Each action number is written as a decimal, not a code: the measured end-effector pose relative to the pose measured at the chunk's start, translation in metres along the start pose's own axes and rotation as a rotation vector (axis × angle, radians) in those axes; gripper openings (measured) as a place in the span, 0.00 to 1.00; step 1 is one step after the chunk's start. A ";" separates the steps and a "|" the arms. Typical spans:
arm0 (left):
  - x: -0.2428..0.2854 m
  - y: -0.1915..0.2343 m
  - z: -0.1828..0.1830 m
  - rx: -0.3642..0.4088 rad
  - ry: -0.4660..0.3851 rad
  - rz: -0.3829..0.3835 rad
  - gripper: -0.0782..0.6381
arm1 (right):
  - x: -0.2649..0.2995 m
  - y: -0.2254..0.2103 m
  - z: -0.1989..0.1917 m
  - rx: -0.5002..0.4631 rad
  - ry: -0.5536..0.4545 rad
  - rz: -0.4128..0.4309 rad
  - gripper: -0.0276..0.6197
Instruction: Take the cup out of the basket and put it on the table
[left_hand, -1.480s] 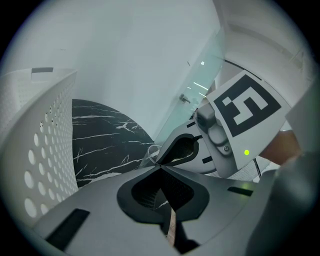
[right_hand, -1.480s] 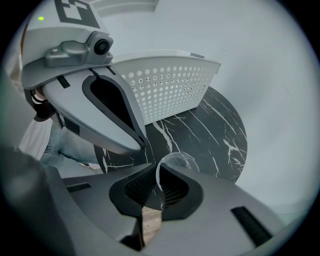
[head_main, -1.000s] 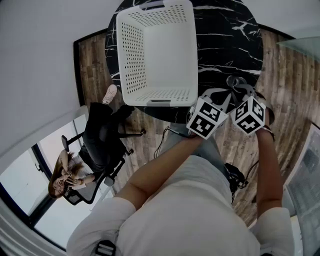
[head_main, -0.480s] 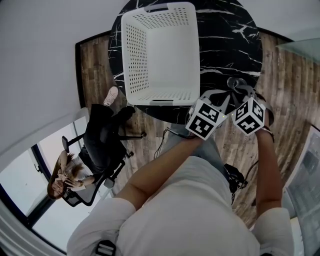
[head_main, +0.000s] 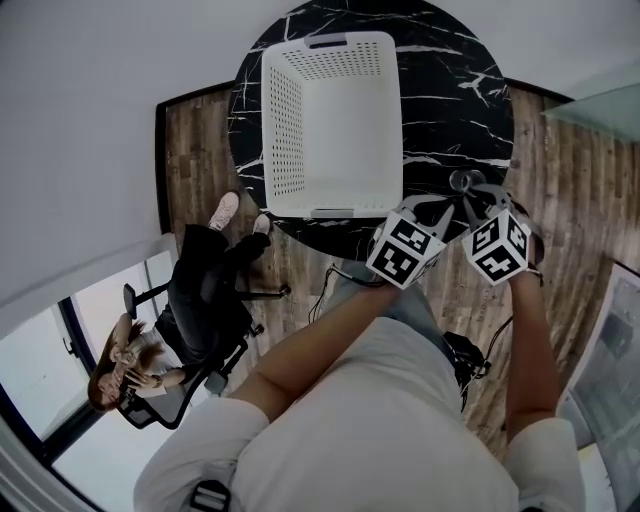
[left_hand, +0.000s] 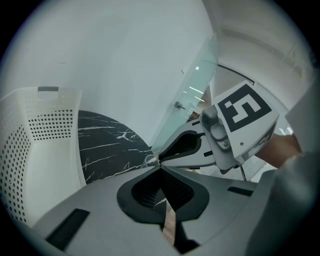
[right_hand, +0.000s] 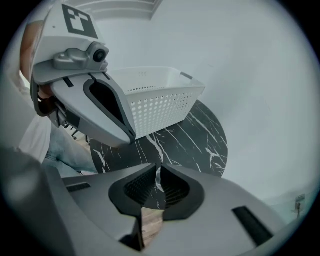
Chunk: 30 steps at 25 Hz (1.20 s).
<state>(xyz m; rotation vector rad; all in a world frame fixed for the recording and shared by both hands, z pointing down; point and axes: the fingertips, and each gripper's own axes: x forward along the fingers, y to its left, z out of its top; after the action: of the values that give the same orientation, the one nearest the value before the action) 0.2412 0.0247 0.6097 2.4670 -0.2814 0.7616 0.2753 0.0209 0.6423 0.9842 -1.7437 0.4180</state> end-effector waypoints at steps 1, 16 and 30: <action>-0.005 -0.002 0.003 -0.005 -0.003 -0.008 0.10 | -0.006 0.000 0.004 0.010 -0.013 -0.008 0.08; -0.098 -0.001 0.047 0.023 -0.133 0.011 0.10 | -0.095 0.011 0.091 0.134 -0.287 -0.084 0.07; -0.217 0.011 0.102 0.077 -0.379 0.084 0.10 | -0.173 0.032 0.187 0.219 -0.621 -0.144 0.05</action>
<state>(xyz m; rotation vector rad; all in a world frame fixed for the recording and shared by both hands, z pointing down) 0.1070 -0.0320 0.4197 2.6763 -0.5053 0.3364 0.1560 -0.0153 0.4174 1.5010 -2.1851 0.2217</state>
